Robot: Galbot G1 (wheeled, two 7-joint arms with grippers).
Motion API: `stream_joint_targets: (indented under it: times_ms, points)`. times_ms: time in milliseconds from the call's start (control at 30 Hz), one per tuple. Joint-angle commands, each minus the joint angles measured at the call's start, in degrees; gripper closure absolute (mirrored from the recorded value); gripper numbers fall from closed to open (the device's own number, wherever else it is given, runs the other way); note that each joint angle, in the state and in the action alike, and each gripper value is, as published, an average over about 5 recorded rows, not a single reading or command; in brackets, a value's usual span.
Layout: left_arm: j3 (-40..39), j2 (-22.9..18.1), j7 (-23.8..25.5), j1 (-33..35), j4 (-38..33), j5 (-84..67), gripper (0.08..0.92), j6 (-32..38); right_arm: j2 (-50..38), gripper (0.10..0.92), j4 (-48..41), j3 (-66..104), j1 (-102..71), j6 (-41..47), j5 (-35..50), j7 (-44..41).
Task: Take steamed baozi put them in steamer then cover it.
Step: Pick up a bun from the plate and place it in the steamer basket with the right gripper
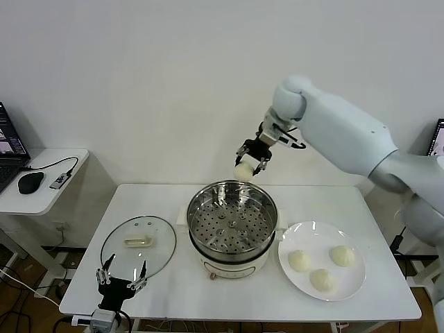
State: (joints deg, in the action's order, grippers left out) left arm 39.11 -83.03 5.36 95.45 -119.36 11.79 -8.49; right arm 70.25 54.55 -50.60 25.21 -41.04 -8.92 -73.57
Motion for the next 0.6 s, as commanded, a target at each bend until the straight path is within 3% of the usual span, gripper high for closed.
stream_joint_targets:
  times_ms: [33,600]
  points:
    - [0.2,-0.2,0.3,0.1,0.3,-0.8,0.177,-0.5,3.4,0.457,-0.1,-1.9,-1.2,-6.5,-4.5,0.7]
    - [0.0,-0.1,0.6,-0.2,1.3,-1.6,0.177,-1.1,5.6,0.457,-2.4,0.4,-8.2,-6.4,-13.7,4.6]
